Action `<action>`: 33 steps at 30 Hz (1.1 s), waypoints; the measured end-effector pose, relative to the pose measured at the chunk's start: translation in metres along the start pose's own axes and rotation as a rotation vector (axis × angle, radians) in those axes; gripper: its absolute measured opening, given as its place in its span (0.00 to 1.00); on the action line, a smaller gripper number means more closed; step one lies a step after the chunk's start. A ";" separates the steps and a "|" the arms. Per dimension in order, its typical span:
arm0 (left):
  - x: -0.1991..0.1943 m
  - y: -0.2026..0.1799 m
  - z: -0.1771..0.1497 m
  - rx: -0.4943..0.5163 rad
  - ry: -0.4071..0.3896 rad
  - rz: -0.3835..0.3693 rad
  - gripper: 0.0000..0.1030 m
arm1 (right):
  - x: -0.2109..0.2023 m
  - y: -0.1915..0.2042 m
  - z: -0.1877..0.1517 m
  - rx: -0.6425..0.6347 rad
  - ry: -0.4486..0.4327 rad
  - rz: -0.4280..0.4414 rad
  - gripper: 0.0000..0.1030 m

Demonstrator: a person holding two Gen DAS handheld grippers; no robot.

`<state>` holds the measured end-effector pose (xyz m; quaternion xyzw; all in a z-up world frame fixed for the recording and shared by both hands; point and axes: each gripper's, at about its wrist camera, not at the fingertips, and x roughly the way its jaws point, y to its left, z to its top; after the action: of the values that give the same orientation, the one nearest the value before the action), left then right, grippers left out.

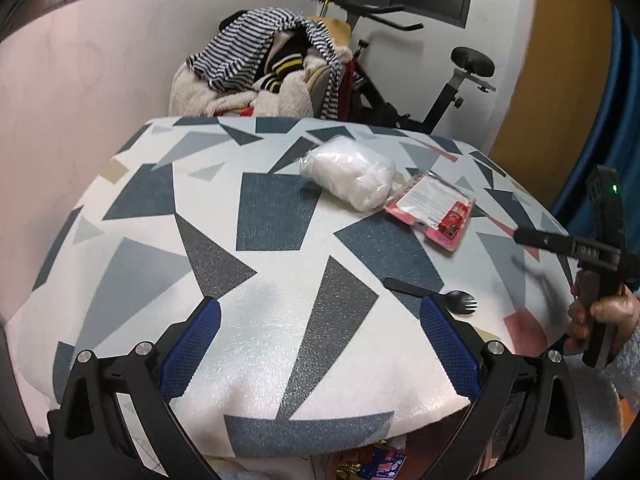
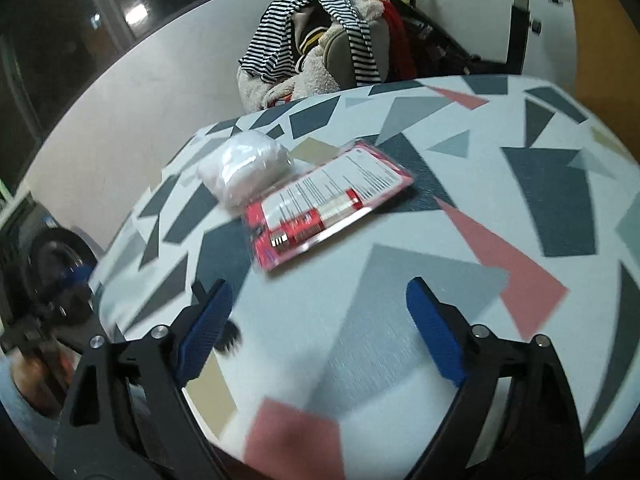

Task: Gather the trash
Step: 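Grasp the red lighter with the right gripper while the left gripper grasps the black spoon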

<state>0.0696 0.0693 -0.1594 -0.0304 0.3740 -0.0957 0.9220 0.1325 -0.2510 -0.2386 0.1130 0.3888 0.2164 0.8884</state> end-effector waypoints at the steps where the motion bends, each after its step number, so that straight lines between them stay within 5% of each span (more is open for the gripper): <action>1: 0.003 0.001 0.000 -0.006 0.006 -0.004 0.94 | 0.008 0.004 0.007 -0.017 0.007 0.001 0.83; 5: 0.015 0.004 0.003 -0.016 0.033 -0.018 0.94 | 0.038 0.024 0.029 -0.192 0.036 -0.085 0.82; 9: 0.021 0.006 0.006 -0.011 0.036 -0.021 0.94 | 0.061 0.035 0.041 -0.303 0.085 -0.141 0.93; 17: 0.034 0.013 0.011 -0.091 0.055 -0.084 0.94 | 0.094 0.038 0.047 -0.384 0.149 -0.184 0.94; 20: 0.038 0.010 0.015 -0.099 0.062 -0.105 0.94 | 0.097 0.039 0.045 -0.402 0.162 -0.165 0.83; 27: 0.046 -0.003 0.020 -0.122 0.080 -0.167 0.94 | 0.081 0.041 0.039 -0.391 0.102 -0.134 0.82; 33: 0.062 -0.039 0.012 -0.073 0.171 -0.236 0.74 | 0.049 0.038 0.032 -0.350 0.041 -0.078 0.82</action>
<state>0.1154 0.0184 -0.1888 -0.0992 0.4482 -0.1920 0.8674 0.1746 -0.1954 -0.2344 -0.0629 0.3675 0.2482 0.8941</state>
